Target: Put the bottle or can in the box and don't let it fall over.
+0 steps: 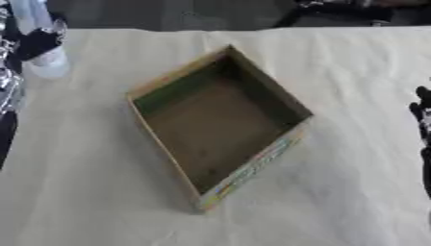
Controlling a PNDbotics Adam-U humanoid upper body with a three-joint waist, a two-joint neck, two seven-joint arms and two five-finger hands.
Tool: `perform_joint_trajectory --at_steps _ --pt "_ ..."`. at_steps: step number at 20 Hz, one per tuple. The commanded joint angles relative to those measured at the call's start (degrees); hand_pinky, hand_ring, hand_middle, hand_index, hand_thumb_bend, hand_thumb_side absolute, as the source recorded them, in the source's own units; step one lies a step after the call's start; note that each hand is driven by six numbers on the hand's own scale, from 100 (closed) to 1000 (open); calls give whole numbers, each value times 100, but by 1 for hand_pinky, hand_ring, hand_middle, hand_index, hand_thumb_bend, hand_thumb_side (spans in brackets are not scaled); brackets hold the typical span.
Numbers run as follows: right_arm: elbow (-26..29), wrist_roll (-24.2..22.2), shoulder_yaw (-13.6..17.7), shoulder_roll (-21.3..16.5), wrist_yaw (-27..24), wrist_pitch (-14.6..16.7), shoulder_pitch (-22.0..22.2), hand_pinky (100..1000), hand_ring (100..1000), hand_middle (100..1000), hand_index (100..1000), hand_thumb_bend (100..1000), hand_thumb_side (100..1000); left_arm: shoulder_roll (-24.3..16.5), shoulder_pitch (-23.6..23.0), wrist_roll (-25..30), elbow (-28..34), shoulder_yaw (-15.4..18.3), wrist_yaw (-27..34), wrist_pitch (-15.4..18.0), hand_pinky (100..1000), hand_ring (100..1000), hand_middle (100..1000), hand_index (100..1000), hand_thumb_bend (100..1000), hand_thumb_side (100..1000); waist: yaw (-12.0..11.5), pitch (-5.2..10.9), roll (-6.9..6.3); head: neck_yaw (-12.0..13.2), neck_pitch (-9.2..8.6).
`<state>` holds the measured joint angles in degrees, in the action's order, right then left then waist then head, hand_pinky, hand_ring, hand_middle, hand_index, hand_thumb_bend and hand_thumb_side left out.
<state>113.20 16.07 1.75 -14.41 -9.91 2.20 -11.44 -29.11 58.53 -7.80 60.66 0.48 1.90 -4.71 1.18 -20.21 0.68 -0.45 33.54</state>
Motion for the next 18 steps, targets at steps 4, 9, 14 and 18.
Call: perform_joint_trajectory --at_steps 4,9,14,18 --pt "139 64 89 -150 -73 58 37 1000 1000 1000 1000 100 470 232 338 -29 821 -125 299 -199 1000 715 719 100 100 100 43 219 25 -15 62" --pt "139 116 99 -187 -128 79 49 1000 1000 1000 1000 100 470 728 467 3 1317 -289 278 -407 1000 714 719 100 100 100 135 273 30 52 111" --pt "139 462 194 -206 -280 -22 69 1000 1000 1000 1000 100 470 1233 355 -57 1956 -433 460 -608 1000 709 719 100 100 100 137 326 29 107 129" --pt "139 725 266 -226 -351 -198 128 1000 1000 1000 1000 100 470 1490 186 -94 2477 -617 494 -753 1000 707 718 100 100 100 116 384 24 90 160"
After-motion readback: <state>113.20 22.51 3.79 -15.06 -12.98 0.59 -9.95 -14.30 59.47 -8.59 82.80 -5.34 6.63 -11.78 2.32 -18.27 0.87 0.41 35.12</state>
